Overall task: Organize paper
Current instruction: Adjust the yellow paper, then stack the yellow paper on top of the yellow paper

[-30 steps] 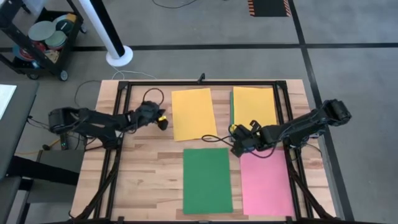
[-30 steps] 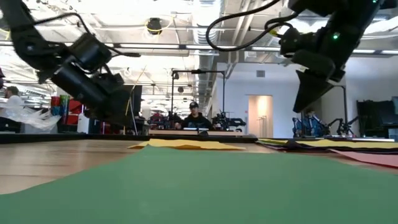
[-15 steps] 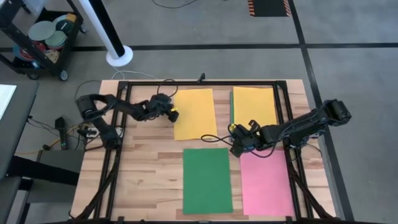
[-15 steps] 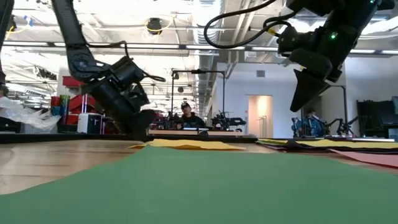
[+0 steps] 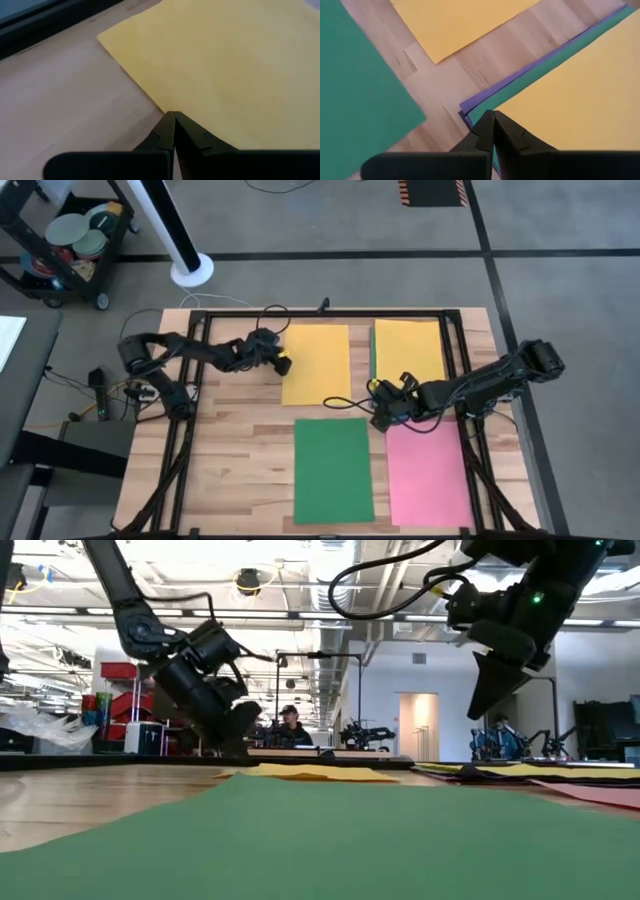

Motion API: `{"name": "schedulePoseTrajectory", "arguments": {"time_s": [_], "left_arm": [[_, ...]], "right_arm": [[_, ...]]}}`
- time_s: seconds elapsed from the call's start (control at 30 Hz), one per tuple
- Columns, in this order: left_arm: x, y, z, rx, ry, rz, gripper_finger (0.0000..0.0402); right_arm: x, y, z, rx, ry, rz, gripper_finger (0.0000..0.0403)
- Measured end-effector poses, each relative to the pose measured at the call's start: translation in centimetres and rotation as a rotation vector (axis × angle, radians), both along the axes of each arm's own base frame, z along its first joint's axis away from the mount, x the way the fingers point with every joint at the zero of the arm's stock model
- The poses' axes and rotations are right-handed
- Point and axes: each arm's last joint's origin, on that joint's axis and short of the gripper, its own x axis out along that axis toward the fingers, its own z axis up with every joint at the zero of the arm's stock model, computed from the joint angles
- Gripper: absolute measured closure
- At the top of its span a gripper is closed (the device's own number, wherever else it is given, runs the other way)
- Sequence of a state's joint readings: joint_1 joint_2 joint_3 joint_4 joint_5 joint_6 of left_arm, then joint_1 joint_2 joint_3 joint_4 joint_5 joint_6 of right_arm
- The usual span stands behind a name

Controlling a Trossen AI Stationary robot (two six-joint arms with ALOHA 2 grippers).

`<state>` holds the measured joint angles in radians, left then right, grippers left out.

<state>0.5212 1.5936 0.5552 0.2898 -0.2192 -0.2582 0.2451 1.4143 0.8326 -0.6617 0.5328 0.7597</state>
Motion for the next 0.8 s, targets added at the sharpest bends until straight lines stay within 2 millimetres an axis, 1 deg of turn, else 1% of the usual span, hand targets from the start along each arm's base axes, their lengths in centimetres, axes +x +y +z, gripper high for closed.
{"name": "schedulePoseTrajectory", "arguments": {"time_s": [0.07,0.17,0.37,0.53,0.63,0.8], "left_arm": [[-0.3,-0.6,0.7,-0.002,-0.017,-0.002,0.0401],[-0.8,-1.8,1.3,-0.020,-0.054,-0.017,0.0401],[-1.7,-4.1,2.0,-0.032,-0.116,-0.062,0.0401],[-1.6,-5.4,2.9,-0.022,-0.165,-0.111,0.0401],[-1.2,-6.2,3.4,-0.018,-0.203,-0.157,0.0401],[-0.9,-7.0,3.4,-0.021,-0.210,-0.186,0.0402]], "right_arm": [[0.0,-0.1,0.0,-0.013,0.013,0.021,0.0388],[0.2,-0.1,-0.5,-0.039,0.059,0.062,0.0372],[0.7,0.0,-2.2,-0.062,0.148,0.086,0.0340],[0.9,0.2,-3.1,-0.065,0.189,0.101,0.0337],[0.8,0.7,-3.3,-0.081,0.215,0.148,0.0337],[0.1,1.3,-3.8,-0.115,0.317,0.215,0.0337]]}}
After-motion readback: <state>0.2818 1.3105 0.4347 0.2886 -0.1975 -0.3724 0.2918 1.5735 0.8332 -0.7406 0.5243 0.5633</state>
